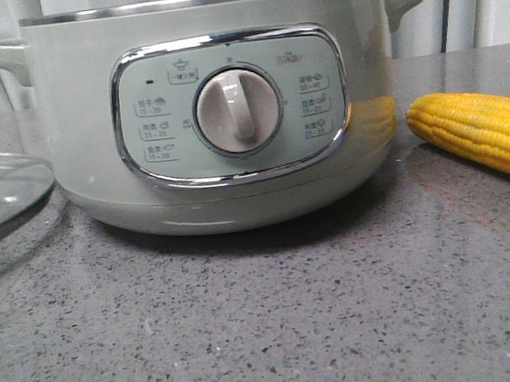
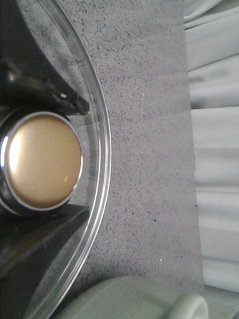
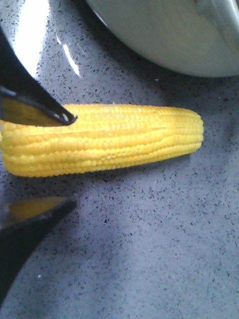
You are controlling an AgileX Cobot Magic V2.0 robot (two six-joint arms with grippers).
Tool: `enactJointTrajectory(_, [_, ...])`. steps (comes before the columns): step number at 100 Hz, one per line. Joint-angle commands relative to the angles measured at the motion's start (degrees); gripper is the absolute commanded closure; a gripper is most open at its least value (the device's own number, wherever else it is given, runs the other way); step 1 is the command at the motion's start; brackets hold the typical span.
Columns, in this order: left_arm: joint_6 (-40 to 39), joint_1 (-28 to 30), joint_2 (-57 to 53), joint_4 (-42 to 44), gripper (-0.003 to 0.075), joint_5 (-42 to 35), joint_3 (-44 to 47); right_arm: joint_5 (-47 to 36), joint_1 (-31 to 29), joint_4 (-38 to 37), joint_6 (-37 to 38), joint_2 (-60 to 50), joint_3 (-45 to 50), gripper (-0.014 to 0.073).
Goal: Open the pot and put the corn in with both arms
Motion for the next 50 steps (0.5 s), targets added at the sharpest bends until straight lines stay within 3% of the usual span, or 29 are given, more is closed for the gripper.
enactJointTrajectory(1, [-0.50, -0.36, 1.56, -0.04, 0.0741, -11.61, -2.25, -1.92, 0.12, 0.00, -0.43, -0.49, -1.96, 0.0313])
enactJointTrajectory(31, [-0.50, -0.36, 5.05, 0.06, 0.0726, -14.67, -2.25, -0.42, 0.12, 1.72, -0.95, 1.72, -2.21, 0.0296])
enactJointTrajectory(50, [-0.50, -0.36, 5.05, 0.06, 0.0502, -14.81, -2.25, 1.48, 0.23, 5.13, -2.93, 5.82, -2.21, 0.0245])
